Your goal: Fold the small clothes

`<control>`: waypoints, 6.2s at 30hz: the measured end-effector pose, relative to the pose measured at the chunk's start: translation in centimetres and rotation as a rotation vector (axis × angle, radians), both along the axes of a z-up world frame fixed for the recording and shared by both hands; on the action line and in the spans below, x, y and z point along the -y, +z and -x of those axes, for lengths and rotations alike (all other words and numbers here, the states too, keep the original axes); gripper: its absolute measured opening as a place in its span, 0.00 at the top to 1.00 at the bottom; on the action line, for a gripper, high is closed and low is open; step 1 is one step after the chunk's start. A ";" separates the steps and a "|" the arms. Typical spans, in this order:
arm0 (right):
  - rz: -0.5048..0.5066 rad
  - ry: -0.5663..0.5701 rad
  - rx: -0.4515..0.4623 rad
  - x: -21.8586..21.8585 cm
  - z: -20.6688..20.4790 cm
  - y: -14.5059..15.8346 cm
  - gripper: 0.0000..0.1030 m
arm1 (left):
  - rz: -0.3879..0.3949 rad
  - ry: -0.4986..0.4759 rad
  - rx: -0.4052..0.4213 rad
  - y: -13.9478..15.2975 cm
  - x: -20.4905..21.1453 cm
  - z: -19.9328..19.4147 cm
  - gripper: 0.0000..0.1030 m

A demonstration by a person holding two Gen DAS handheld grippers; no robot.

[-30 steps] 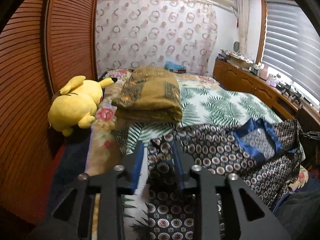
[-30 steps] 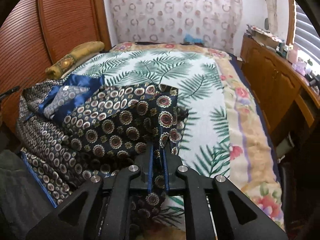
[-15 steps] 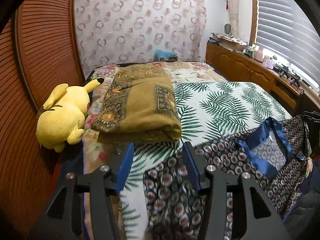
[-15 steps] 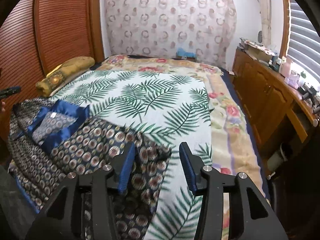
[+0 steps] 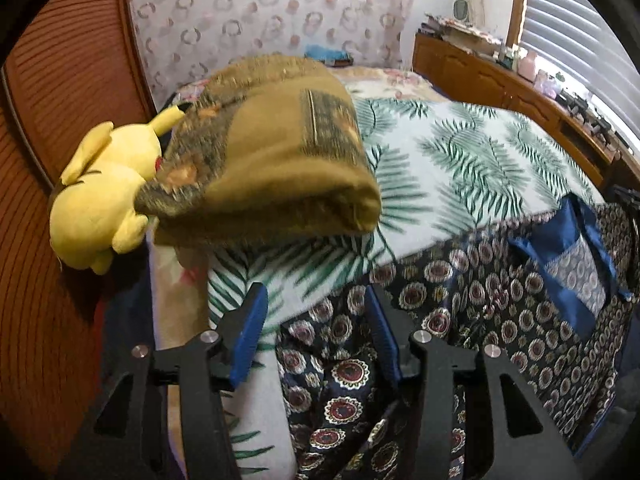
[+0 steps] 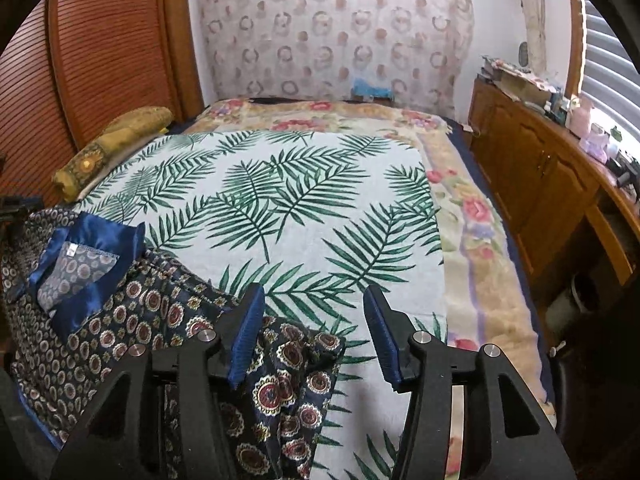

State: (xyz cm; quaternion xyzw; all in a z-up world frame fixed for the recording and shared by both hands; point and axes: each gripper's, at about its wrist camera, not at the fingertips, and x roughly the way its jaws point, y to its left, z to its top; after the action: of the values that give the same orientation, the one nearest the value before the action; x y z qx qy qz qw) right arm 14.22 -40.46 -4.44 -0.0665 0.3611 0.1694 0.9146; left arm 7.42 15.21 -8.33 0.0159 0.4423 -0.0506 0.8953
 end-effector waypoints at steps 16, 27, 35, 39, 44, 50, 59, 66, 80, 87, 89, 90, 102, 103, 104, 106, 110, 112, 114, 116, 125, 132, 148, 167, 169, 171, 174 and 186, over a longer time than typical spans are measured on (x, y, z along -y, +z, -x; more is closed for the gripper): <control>0.003 0.027 -0.036 -0.5 0.4 -1.1 0.42 | 0.027 -0.003 -0.036 -2.1 0.3 0.9 0.52; 0.025 0.055 -0.094 -2.1 0.5 -3.1 0.35 | 0.032 0.011 -0.041 -2.2 -0.3 0.5 0.49; 0.063 0.014 -0.115 -1.7 0.7 -3.5 0.32 | 0.030 0.022 -0.048 -2.3 -0.7 0.2 0.45; 0.057 0.018 -0.135 -1.4 0.8 -3.9 0.32 | 0.028 0.021 -0.056 -2.3 -0.7 0.0 0.44; 0.027 0.097 -0.146 -2.1 1.3 -3.6 0.65 | 0.030 0.005 -0.048 -2.4 -0.5 0.2 0.47; 0.013 0.169 -0.115 -3.3 2.6 -3.1 0.92 | 0.064 -0.080 -0.037 -2.2 0.3 0.9 0.92; -0.068 0.149 0.045 -2.4 6.4 2.2 0.96 | 0.086 -0.133 0.214 5.6 3.3 6.9 0.98; -0.130 0.155 0.242 -2.4 10.3 10.2 0.99 | 0.133 -0.146 0.464 15.5 4.0 10.7 0.98; -0.124 0.165 0.613 -1.7 13.5 28.3 0.99 | 0.151 -0.102 0.755 28.7 1.2 10.4 0.98; -0.013 0.124 0.562 -2.6 7.0 29.5 0.99 | 0.099 -0.042 0.622 24.8 0.9 2.3 0.97; 0.034 0.108 0.495 -3.1 3.2 27.1 0.99 | 0.092 -0.022 0.547 21.8 0.4 -1.1 0.97; 0.048 0.097 0.462 -3.0 1.5 25.8 0.99 | 0.084 -0.009 0.512 20.2 0.2 -2.6 0.97; 0.172 -0.111 0.033 -2.3 -16.3 6.0 0.71 | 0.068 0.039 0.206 6.9 0.5 -9.8 0.67; 0.163 -0.110 0.024 -2.2 -16.1 5.3 0.71 | 0.068 0.034 0.205 6.7 0.8 -9.1 0.63; 0.151 -0.102 0.018 -2.1 -15.5 4.8 0.71 | 0.070 0.026 0.204 6.6 1.0 -8.4 0.61; 0.140 -0.091 0.017 -2.2 -14.0 4.5 0.71 | 0.070 0.015 0.204 6.4 1.4 -7.4 0.57; 0.110 -0.069 0.013 -1.6 -11.2 4.1 0.71 | 0.073 0.021 0.218 6.3 1.4 -5.6 0.56; 0.110 -0.065 0.012 -1.8 -10.2 3.6 0.70 | 0.074 0.021 0.217 5.8 1.5 -4.9 0.56; 0.106 -0.068 0.004 -1.3 -9.4 2.9 0.59 | 0.082 0.017 0.212 5.1 1.7 -3.9 0.56; 0.092 -0.078 -0.013 -0.5 -8.5 1.9 0.51 | 0.077 0.018 0.207 4.3 1.9 -3.0 0.56; 0.123 -0.178 -0.077 2.3 -8.0 -1.7 0.51 | 0.072 0.015 0.179 1.7 2.9 -1.1 0.56; 0.118 -0.165 -0.097 2.4 -8.8 -2.2 0.71 | 0.064 0.005 0.159 0.8 3.6 -0.9 0.56; -0.130 -0.070 0.037 1.3 -6.6 5.2 1.00 | 0.064 0.029 0.159 0.5 3.0 -2.1 0.56; -0.094 -0.086 0.009 2.4 -5.6 3.4 1.00 | 0.106 0.023 0.226 2.0 2.9 0.7 1.00; -0.093 -0.085 0.011 2.7 -5.3 3.6 1.00 | 0.129 0.034 0.234 2.4 2.4 1.4 1.00; -0.093 -0.085 0.009 2.9 -4.9 3.7 1.00 | 0.140 0.043 0.236 2.5 2.1 2.3 1.00; -0.088 -0.086 0.002 3.4 -4.1 3.6 1.00 | 0.137 0.048 0.228 2.3 1.8 3.5 1.00; -0.069 -0.104 -0.059 5.0 -1.1 1.6 1.00 | 0.114 0.068 0.191 0.9 0.8 5.7 1.00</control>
State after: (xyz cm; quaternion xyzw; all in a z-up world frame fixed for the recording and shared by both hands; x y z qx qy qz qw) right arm 15.28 -45.48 -2.84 -0.0111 0.3846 0.1359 0.9130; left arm 1.67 14.44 -7.42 -0.0453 0.3519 -0.0436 0.9339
